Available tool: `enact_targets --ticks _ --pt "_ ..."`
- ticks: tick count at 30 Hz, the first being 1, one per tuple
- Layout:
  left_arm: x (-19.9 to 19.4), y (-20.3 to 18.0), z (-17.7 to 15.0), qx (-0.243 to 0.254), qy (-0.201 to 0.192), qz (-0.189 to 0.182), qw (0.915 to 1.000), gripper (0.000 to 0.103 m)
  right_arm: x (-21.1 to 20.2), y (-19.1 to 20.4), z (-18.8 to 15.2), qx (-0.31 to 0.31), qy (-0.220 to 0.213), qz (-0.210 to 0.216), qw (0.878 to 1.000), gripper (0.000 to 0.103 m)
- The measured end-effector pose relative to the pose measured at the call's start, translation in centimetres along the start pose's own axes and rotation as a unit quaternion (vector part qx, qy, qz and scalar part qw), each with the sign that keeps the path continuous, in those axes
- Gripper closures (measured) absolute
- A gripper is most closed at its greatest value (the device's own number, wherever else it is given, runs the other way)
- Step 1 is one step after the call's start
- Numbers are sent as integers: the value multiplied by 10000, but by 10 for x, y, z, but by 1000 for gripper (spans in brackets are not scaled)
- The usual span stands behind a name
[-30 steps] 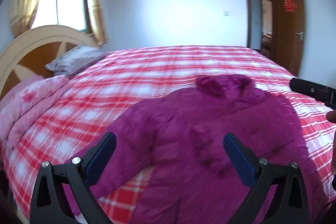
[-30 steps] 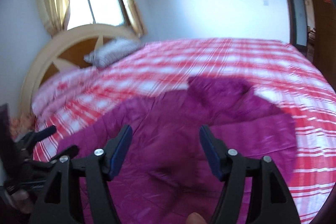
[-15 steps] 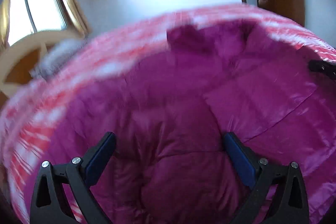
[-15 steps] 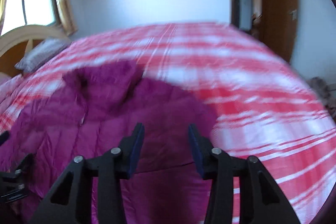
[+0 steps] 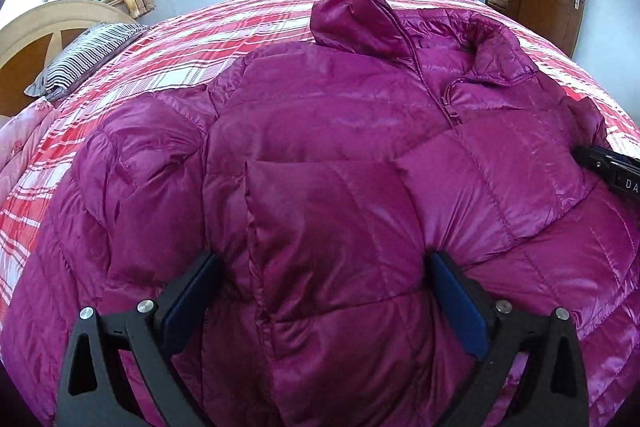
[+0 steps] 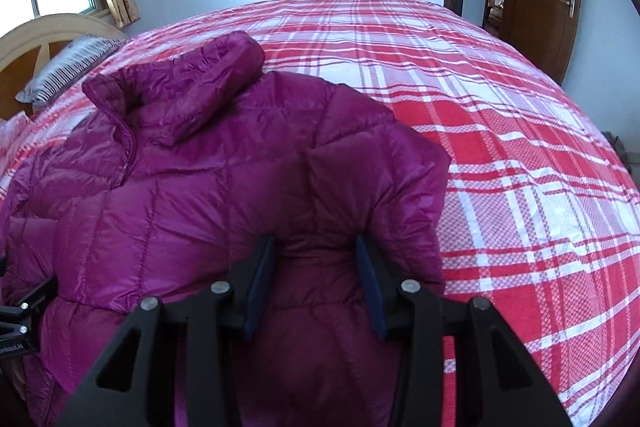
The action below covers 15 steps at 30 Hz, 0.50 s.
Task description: Fold large clothes
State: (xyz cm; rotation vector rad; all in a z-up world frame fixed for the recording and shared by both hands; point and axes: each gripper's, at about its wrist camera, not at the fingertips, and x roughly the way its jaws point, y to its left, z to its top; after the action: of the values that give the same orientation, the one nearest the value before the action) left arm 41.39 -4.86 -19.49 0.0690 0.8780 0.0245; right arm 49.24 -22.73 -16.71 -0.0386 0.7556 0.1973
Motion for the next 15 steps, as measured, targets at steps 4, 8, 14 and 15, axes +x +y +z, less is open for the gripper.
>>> enact_targets --ticks 4,8,14,15 --pt "1 1 0 -41 0 -43 10000 1 -7 6 4 -142 94 -276 9995 59" --pt "0 3 0 -78 2 -82 9999 1 -56 22 8 148 -195 -114 9996 50" --pt "-1 4 -1 -80 -15 -73 9999 1 -65 76 -13 -423 -131 398 9982 47" --pt "-1 4 -1 -87 -16 -82 9999 1 -54 78 -20 -454 -14 380 9982 47"
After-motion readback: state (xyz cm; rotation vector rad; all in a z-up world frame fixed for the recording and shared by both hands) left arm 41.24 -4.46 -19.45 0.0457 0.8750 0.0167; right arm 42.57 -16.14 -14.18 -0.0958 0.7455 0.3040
